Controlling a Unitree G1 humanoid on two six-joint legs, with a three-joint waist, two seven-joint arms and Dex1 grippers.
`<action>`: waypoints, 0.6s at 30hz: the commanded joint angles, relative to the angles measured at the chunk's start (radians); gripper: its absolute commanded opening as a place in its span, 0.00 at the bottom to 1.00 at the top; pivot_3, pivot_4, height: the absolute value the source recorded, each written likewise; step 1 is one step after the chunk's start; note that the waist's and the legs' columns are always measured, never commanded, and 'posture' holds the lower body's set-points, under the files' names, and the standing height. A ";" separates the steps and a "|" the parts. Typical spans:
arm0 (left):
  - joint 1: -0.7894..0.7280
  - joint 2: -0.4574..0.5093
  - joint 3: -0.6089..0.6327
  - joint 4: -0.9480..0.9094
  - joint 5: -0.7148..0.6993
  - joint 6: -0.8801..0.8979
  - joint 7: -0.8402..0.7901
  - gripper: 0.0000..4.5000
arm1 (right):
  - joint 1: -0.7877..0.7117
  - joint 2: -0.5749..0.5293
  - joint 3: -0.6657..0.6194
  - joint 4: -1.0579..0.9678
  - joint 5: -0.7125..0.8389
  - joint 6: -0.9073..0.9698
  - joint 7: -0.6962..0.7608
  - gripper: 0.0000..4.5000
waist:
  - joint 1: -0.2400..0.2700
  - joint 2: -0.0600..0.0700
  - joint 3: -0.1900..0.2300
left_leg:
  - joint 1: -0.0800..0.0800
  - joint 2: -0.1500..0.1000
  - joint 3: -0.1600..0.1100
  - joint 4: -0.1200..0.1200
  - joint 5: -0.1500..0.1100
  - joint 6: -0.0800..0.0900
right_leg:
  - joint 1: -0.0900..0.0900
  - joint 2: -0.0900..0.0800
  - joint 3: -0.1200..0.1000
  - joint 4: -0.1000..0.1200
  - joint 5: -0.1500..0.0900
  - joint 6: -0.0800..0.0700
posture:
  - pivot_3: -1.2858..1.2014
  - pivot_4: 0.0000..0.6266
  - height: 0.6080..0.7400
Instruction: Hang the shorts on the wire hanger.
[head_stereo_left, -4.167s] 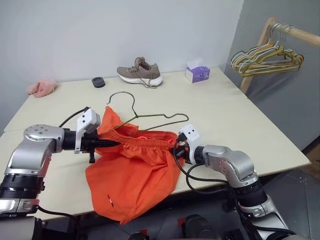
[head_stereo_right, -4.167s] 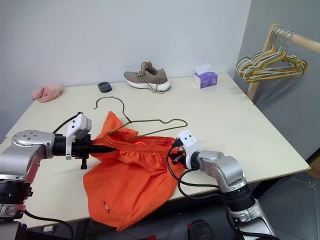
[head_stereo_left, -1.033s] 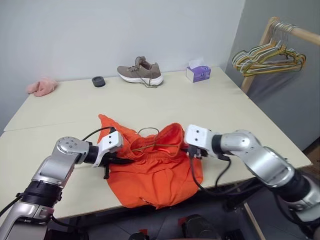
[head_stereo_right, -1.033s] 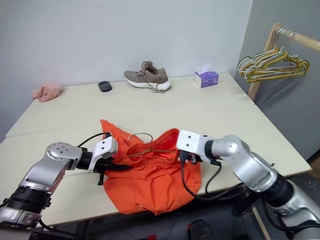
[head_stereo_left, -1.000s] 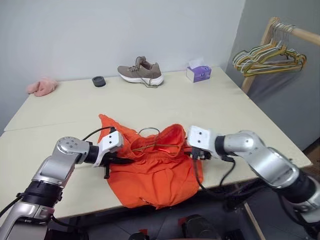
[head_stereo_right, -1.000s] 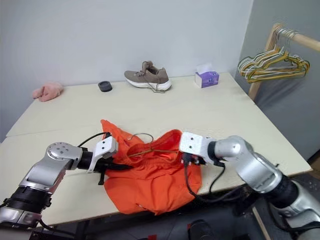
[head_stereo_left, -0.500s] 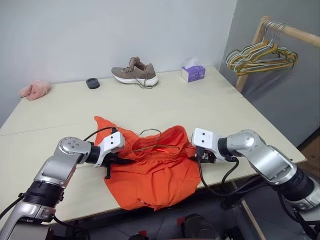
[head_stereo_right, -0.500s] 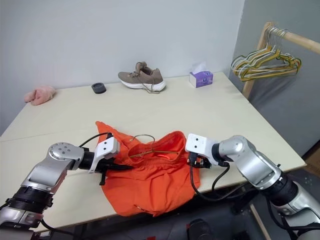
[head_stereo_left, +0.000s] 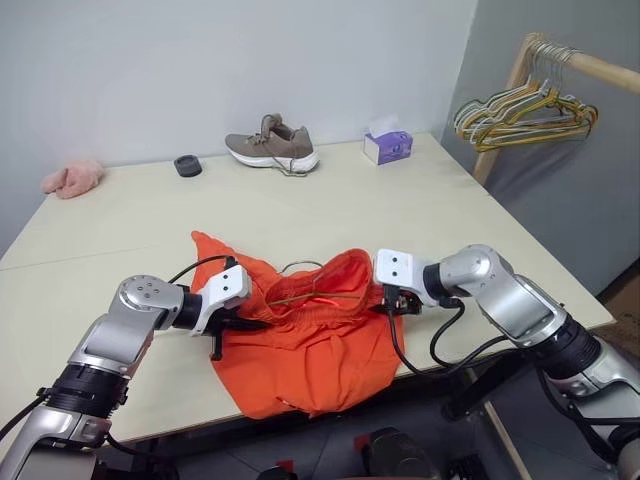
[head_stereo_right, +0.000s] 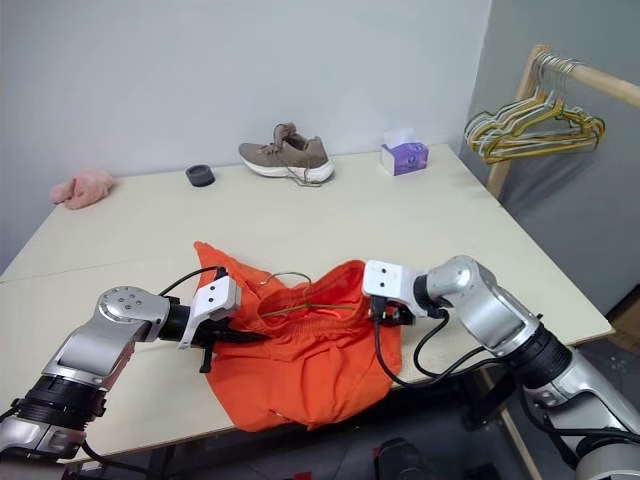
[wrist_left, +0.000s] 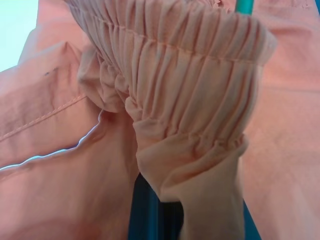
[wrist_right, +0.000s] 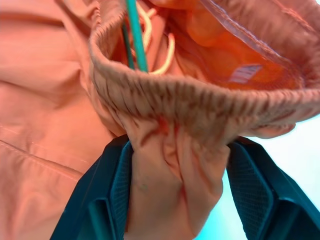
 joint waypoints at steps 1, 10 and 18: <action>-0.023 -0.014 0.008 -0.039 -0.023 0.009 -0.001 0.00 | -0.019 0.031 0.034 0.007 -0.031 -0.038 0.025 0.54 | -0.001 0.000 0.000 | 0.000 0.000 0.000 0.000 0.000 0.000 | 0.000 0.000 0.000 0.000 0.000 0.000 | 0.40 0.00 1.00; -0.033 -0.039 0.020 -0.046 -0.031 0.015 0.004 0.00 | -0.031 0.070 0.044 0.046 -0.074 -0.078 0.058 0.00 | -0.001 0.000 0.000 | 0.000 0.000 0.000 0.001 0.000 0.000 | 0.001 0.000 0.000 0.000 0.000 0.000 | 0.40 0.00 1.00; -0.070 -0.077 0.077 0.010 -0.073 0.042 0.047 0.22 | -0.020 0.037 -0.013 0.018 -0.063 -0.063 0.096 0.00 | -0.001 0.000 -0.001 | 0.000 0.000 -0.001 0.003 0.000 0.000 | 0.001 0.000 -0.001 0.000 0.001 0.001 | 0.40 0.00 1.00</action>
